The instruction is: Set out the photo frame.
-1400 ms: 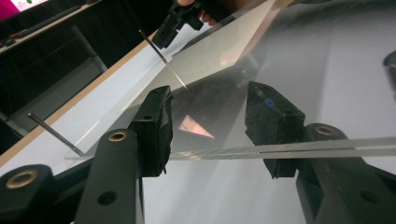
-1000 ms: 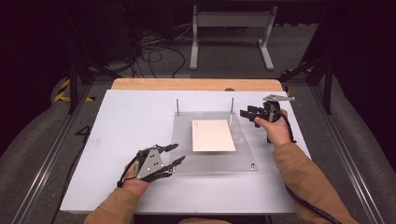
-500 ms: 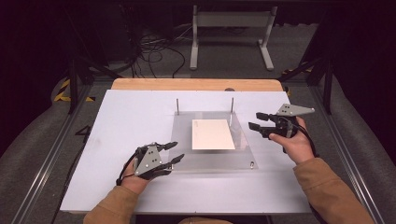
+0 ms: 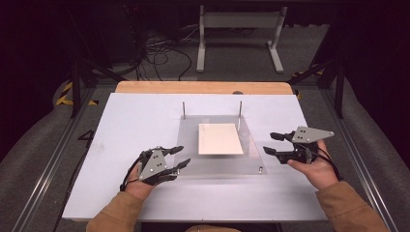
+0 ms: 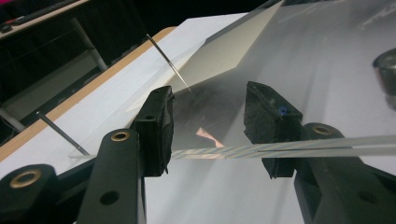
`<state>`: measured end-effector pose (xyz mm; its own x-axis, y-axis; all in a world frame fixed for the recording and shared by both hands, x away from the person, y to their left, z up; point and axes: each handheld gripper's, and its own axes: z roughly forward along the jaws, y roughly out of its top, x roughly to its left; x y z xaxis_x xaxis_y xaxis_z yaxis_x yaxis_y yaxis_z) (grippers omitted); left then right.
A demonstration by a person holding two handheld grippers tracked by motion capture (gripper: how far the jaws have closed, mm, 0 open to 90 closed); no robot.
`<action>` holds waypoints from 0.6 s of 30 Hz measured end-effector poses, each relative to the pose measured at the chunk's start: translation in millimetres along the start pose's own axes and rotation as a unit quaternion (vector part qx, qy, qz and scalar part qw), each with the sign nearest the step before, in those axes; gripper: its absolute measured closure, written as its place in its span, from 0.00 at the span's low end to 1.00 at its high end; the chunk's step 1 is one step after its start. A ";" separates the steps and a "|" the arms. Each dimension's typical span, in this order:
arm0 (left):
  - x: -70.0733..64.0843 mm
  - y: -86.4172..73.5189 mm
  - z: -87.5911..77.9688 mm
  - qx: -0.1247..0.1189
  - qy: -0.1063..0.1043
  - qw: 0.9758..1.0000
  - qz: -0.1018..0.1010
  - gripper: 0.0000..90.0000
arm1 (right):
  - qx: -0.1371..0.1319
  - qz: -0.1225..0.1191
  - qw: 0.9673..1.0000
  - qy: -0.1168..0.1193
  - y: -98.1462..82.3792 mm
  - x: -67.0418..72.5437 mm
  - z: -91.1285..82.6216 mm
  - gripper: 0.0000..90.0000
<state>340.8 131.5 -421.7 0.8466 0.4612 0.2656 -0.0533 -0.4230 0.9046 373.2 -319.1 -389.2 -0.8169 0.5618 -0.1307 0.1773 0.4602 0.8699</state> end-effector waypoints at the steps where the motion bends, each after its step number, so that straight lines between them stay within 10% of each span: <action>1: 0.0 0.1 0.0 0.000 -0.001 1.000 -0.002 0.57 | 0.001 -0.014 1.000 0.007 -1.4 5.6 0.5 0.46; 6: 1.0 -0.2 0.1 -0.003 -0.004 1.000 -0.005 0.57 | 0.039 -0.083 0.996 0.002 -5.2 16.5 9.4 0.47; 18: 2.5 0.8 0.4 -0.005 -0.007 1.000 -0.009 0.57 | -0.004 -0.133 0.991 0.012 -0.3 31.2 28.3 0.38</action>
<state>343.1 132.0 -420.4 0.8550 0.4572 0.2447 -0.0429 -0.4078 0.9121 363.2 -282.3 -407.0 -0.8467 0.4047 -0.3454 -0.0514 0.5839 0.8102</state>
